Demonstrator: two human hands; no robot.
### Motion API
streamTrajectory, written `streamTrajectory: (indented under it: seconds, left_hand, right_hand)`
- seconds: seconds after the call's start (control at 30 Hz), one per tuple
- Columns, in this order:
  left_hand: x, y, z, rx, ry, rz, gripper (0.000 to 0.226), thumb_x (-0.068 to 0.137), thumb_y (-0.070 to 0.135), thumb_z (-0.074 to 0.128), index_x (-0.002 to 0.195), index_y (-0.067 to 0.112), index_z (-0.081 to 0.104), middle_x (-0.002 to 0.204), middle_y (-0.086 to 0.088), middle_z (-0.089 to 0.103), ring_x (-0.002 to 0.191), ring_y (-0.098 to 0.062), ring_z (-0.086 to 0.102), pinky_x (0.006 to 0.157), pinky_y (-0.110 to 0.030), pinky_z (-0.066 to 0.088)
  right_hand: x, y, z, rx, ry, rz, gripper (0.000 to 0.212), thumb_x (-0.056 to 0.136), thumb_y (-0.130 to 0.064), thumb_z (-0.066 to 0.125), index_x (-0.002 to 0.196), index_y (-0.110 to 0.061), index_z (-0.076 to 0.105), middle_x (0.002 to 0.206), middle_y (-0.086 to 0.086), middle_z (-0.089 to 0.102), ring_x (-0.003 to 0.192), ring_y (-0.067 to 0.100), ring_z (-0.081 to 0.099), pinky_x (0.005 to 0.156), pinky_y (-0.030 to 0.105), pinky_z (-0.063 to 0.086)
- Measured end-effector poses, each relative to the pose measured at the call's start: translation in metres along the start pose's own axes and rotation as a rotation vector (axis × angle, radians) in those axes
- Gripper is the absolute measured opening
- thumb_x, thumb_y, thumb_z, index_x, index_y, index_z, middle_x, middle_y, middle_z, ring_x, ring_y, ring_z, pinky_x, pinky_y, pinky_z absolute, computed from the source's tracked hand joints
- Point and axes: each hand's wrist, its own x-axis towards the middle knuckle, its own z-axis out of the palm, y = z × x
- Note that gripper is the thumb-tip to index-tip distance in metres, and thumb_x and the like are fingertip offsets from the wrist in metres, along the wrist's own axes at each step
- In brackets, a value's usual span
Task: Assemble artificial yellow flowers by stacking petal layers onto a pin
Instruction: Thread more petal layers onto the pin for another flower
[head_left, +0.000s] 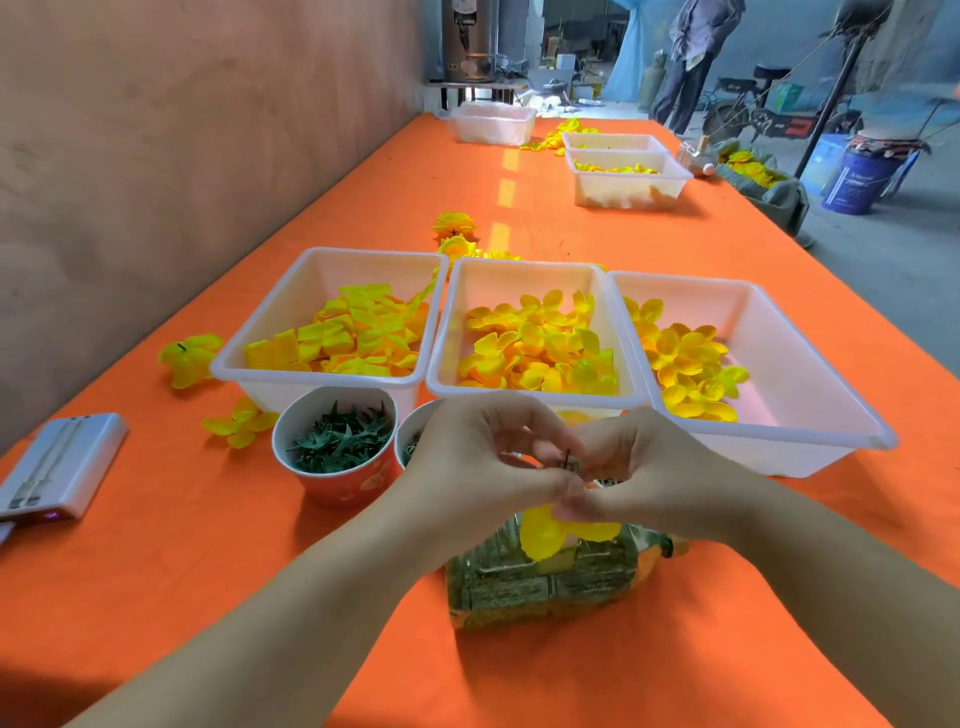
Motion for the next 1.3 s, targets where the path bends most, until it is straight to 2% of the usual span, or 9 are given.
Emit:
streamTrajectory:
  seconds: [0.1,0.23,0.37,0.47,0.57,0.87,1.0,1.2,1.3]
  left_hand:
    - [0.004,-0.004,-0.004,0.075,-0.041,-0.021,0.023,0.068,-0.001,0.087,0.073,0.020,0.077,0.067,0.002,0.065,0.069,-0.014,0.065,0.072,-0.037,0.055]
    - [0.005,-0.012,-0.006,0.136,-0.084,0.005,0.018,0.071,0.009,0.088,0.072,0.025,0.079,0.069,0.000,0.063,0.076,-0.022,0.065,0.079,-0.048,0.055]
    - [0.004,-0.022,-0.006,0.137,-0.101,0.009,0.010,0.079,0.017,0.083,0.081,0.026,0.081,0.068,0.010,0.063,0.073,-0.010,0.063,0.074,-0.036,0.054]
    - [0.004,-0.028,-0.007,0.138,-0.104,-0.009,0.010,0.080,0.021,0.083,0.083,0.030,0.080,0.068,0.007,0.062,0.073,-0.015,0.063,0.075,-0.042,0.055]
    - [0.002,-0.033,-0.005,0.093,-0.095,-0.011,0.007,0.075,0.026,0.083,0.081,0.029,0.080,0.067,0.007,0.064,0.068,-0.014,0.060,0.067,-0.043,0.050]
    - [-0.003,-0.034,-0.003,0.091,-0.053,-0.057,0.010,0.071,0.023,0.086,0.072,0.023,0.076,0.072,-0.001,0.072,0.070,-0.010,0.065,0.073,-0.043,0.054]
    - [-0.002,-0.037,-0.001,0.109,-0.065,-0.070,0.011,0.068,0.028,0.084,0.071,0.023,0.076,0.070,-0.002,0.071,0.070,-0.012,0.062,0.074,-0.051,0.053]
    - [0.000,-0.037,-0.003,0.174,-0.113,-0.061,0.014,0.073,0.019,0.087,0.068,0.026,0.076,0.068,0.001,0.070,0.066,-0.004,0.060,0.063,-0.021,0.048]
    - [-0.001,-0.036,-0.001,0.173,-0.098,-0.045,0.017,0.074,0.016,0.087,0.068,0.027,0.075,0.071,-0.002,0.070,0.069,-0.008,0.062,0.068,-0.037,0.053]
  right_hand:
    - [-0.003,-0.008,-0.010,-0.026,-0.088,0.044,0.027,0.079,-0.008,0.074,0.090,-0.032,0.078,0.096,-0.010,0.074,0.103,0.009,0.068,0.098,0.034,0.049]
    - [-0.007,-0.011,-0.019,-0.122,-0.041,0.108,0.034,0.080,0.001,0.075,0.096,-0.030,0.077,0.102,-0.008,0.076,0.103,0.023,0.069,0.099,0.053,0.050]
    - [-0.015,-0.013,-0.018,-0.187,0.107,0.086,0.028,0.078,-0.007,0.081,0.094,-0.030,0.078,0.094,-0.011,0.075,0.095,0.002,0.069,0.083,0.034,0.055]
    - [-0.017,-0.016,-0.016,-0.163,0.189,0.026,0.021,0.077,-0.009,0.083,0.085,-0.028,0.079,0.078,-0.007,0.073,0.070,0.003,0.067,0.058,0.019,0.047]
    - [-0.017,-0.014,-0.013,-0.124,0.209,0.006,0.013,0.078,-0.009,0.083,0.082,-0.021,0.078,0.074,-0.002,0.074,0.063,0.003,0.065,0.055,0.010,0.043]
    - [-0.012,-0.018,-0.002,-0.120,0.180,0.028,0.014,0.081,-0.005,0.079,0.073,-0.015,0.075,0.060,-0.010,0.067,0.051,-0.001,0.059,0.050,0.006,0.039]
    - [-0.011,-0.017,-0.004,-0.248,0.131,0.013,0.019,0.080,-0.011,0.079,0.069,-0.026,0.074,0.068,-0.009,0.070,0.063,0.004,0.064,0.057,0.009,0.041]
    - [-0.013,-0.010,-0.007,-0.223,0.110,0.017,0.017,0.079,-0.013,0.081,0.070,-0.027,0.075,0.067,-0.007,0.066,0.066,0.007,0.064,0.059,0.013,0.042]
    - [-0.013,-0.005,-0.007,-0.160,0.108,0.022,0.011,0.079,-0.016,0.081,0.072,-0.023,0.076,0.069,-0.005,0.066,0.066,0.008,0.065,0.061,0.016,0.044]
